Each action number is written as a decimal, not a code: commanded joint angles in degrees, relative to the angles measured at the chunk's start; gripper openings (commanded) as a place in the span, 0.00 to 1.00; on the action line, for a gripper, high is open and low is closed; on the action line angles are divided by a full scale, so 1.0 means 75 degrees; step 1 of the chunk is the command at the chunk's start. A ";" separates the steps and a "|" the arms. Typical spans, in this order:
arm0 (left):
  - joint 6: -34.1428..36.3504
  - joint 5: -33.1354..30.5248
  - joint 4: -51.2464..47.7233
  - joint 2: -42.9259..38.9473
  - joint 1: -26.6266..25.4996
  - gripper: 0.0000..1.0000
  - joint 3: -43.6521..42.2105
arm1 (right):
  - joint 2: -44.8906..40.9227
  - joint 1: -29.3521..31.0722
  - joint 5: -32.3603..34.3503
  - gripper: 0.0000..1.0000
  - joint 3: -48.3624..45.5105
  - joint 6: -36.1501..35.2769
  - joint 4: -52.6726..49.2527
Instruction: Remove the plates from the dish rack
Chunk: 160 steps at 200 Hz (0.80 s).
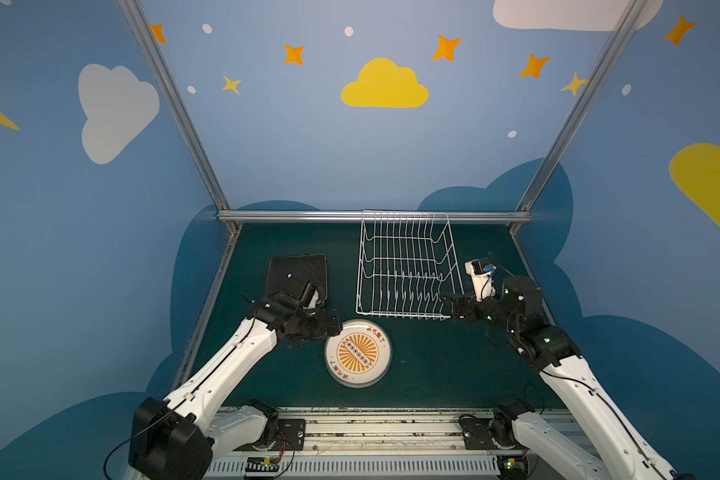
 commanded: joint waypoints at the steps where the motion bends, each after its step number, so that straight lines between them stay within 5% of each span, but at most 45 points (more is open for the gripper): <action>1: 0.0971 -0.1731 0.0666 -0.0662 -0.0022 0.99 -0.0065 | -0.0290 -0.0303 0.0946 0.90 -0.0182 0.0464 0.0617; 72: 0.3902 -0.4264 0.6927 -0.2759 0.0245 0.99 -0.3445 | -0.0179 -0.1392 0.3520 0.93 -0.2817 0.0699 0.3513; 114: 0.3888 -0.4830 0.8089 -0.1673 0.0640 0.99 -0.4311 | 0.0595 -0.2068 0.3904 0.93 -0.4072 0.1614 0.5808; 145: 0.3905 -0.5036 0.9109 -0.0556 0.0940 0.99 -0.4493 | 0.1445 -0.2284 0.3824 0.93 -0.3465 0.1812 0.4857; 160: 0.3833 -0.4665 0.9692 -0.0002 0.1273 0.99 -0.4540 | 0.2031 -0.2404 0.3623 0.93 -0.3513 0.1660 0.5429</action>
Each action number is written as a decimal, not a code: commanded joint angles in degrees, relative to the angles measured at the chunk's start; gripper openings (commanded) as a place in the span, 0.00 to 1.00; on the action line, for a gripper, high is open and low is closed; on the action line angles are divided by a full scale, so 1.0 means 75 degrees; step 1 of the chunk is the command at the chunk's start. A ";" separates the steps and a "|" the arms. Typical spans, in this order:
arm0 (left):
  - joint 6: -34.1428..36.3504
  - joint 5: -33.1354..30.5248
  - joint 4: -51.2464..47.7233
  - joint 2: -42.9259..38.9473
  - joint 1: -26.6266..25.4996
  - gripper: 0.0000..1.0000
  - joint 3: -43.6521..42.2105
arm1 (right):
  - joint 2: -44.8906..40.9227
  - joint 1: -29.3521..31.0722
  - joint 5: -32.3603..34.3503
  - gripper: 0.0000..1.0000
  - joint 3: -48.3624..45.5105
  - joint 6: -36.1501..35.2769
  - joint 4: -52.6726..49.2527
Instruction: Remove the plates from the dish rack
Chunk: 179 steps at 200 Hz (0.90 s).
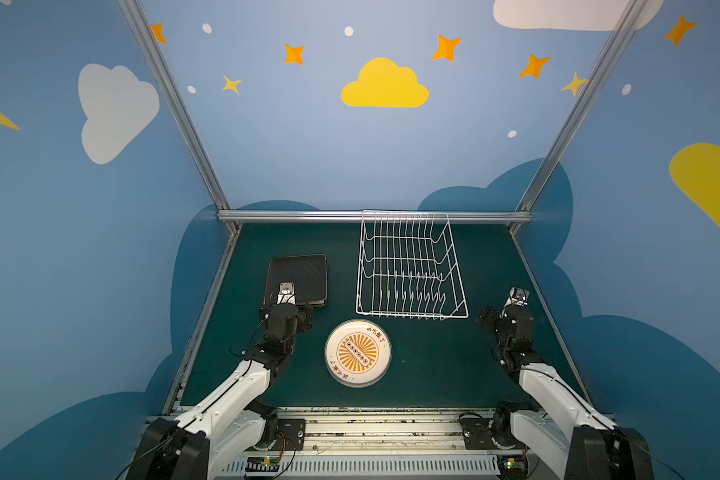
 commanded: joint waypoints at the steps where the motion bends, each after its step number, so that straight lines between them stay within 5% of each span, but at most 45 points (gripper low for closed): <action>1: 0.0030 0.0046 0.1496 0.0643 0.0406 0.99 -0.0075 | 0.0686 -0.0147 -0.0083 0.93 0.0230 0.0120 0.0798; 40: -0.0257 0.0252 0.3024 0.1894 0.0863 0.99 -0.0164 | 0.1593 -0.0259 -0.0647 0.93 0.0488 -0.0349 0.1609; 67: -0.0144 0.0776 0.2441 0.2251 0.0978 0.99 0.0309 | 0.2272 -0.0431 -0.1240 0.93 0.0527 -0.0482 0.2280; 114: 0.0361 0.1777 0.2140 0.2118 0.1296 0.99 0.0445 | 0.2527 -0.0393 -0.1899 0.93 0.0959 -0.0726 0.1754; 148: 0.0632 0.1669 0.3561 0.2222 0.1771 0.99 -0.0084 | 0.3142 -0.0387 -0.2242 0.93 0.1025 -0.0867 0.2231; 179: 0.0412 0.2192 0.3840 0.2606 0.2115 0.99 -0.0098 | 0.3300 -0.0125 -0.1781 0.93 0.1424 -0.0957 0.1611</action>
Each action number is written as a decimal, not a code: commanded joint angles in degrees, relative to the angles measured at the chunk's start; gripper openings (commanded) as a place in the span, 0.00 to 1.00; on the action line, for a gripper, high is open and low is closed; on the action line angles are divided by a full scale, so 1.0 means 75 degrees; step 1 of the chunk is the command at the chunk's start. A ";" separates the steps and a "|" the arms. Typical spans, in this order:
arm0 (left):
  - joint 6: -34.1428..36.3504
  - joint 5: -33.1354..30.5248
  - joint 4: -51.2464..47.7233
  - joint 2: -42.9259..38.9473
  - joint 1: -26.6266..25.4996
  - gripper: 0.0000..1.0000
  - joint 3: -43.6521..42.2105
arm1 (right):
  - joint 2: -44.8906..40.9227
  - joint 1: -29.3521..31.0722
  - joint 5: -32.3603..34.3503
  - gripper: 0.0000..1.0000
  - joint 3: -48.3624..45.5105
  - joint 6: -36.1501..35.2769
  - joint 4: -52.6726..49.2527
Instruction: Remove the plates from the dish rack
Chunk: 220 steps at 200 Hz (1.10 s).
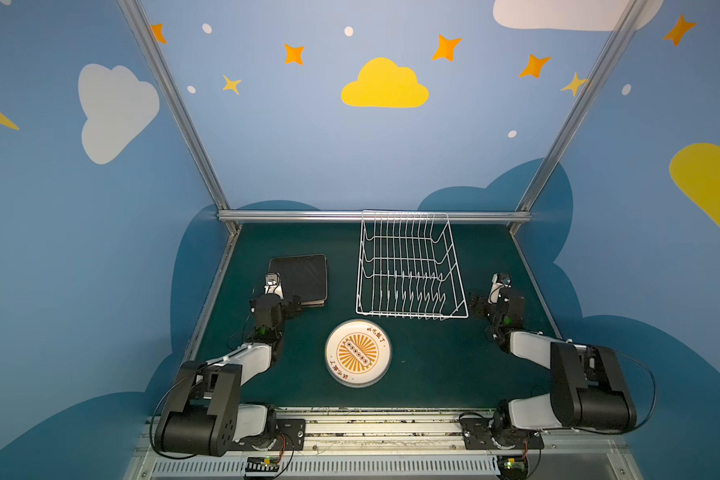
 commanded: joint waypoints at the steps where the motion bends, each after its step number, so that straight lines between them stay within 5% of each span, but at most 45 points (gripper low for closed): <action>1: 0.0015 0.0496 0.0704 0.0280 0.0122 0.99 -0.0060 | 0.0004 0.0150 0.0133 0.93 0.0311 -0.0182 -0.0124; 50: -0.0066 0.0693 0.1956 0.1612 0.0154 0.99 -0.0029 | 0.0024 0.0211 0.0236 0.93 0.0334 -0.0196 -0.0154; 75: -0.0104 0.0428 0.0840 0.1459 0.0155 0.99 0.0415 | 0.0032 0.0241 0.0307 0.93 0.0334 -0.0195 -0.0164; 220: -0.0186 0.0347 0.0986 0.1518 0.0157 0.99 0.0385 | 0.0067 0.0328 0.0441 0.93 0.0404 -0.0249 -0.0233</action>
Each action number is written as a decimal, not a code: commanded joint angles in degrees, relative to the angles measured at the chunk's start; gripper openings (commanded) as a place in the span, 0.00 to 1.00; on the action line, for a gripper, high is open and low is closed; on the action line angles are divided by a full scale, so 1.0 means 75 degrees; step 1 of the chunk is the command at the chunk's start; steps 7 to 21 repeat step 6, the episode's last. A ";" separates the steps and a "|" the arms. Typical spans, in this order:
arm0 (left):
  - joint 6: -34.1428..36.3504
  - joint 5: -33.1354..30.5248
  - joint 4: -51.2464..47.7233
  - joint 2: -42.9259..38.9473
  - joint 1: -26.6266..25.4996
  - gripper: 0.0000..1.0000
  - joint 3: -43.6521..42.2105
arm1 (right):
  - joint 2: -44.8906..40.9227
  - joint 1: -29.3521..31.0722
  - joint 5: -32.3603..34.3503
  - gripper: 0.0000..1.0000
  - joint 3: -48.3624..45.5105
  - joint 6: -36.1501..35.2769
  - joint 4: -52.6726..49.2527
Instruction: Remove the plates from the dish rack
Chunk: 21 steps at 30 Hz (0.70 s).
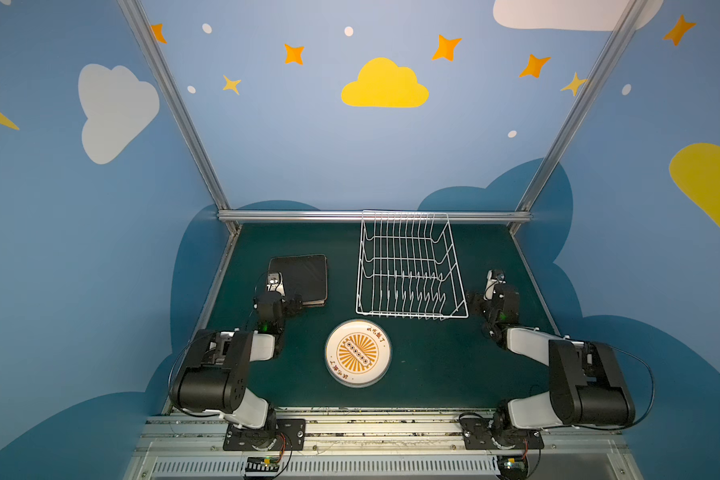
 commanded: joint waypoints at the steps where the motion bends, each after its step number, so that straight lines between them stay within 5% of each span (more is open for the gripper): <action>1: -0.0070 -0.0082 -0.0011 -0.0062 0.0050 0.99 0.0082 | 0.0036 0.0033 0.0096 0.93 0.0212 -0.0053 -0.0121; 21: -0.0067 -0.0072 -0.0014 -0.0056 0.0044 0.99 0.0087 | 0.0036 0.0034 0.0094 0.93 0.0213 -0.0049 -0.0123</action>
